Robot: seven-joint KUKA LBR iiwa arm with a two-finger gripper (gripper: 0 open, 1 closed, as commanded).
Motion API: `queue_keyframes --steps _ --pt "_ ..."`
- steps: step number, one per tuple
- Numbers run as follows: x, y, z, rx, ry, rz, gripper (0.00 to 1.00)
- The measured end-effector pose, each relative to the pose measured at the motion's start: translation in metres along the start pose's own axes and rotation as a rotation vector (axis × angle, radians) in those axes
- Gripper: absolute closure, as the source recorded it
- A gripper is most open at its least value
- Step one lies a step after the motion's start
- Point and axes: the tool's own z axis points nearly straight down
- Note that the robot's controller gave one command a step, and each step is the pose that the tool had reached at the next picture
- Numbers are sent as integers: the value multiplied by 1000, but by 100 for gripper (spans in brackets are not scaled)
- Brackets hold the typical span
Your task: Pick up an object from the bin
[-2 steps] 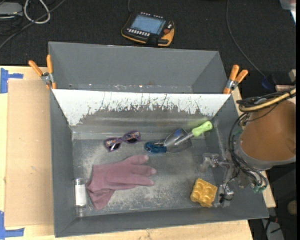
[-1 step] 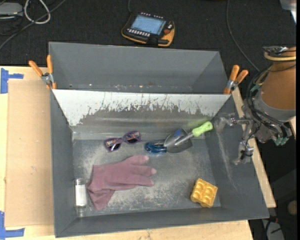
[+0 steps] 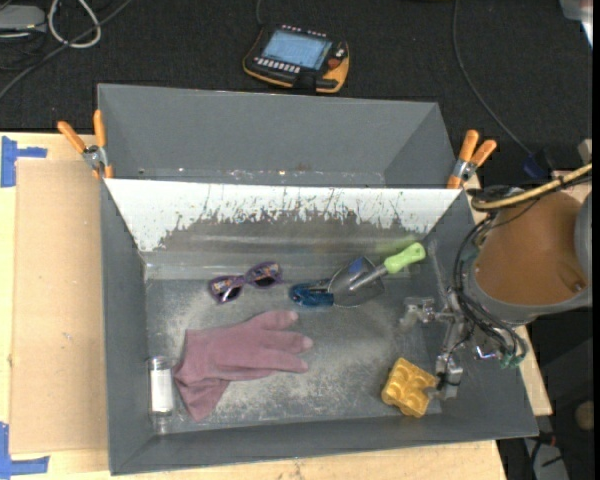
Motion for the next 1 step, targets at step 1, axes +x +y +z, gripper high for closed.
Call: queue_keyframes --steps 1 --pt "12 -15 -11 9 -17 -74 0"
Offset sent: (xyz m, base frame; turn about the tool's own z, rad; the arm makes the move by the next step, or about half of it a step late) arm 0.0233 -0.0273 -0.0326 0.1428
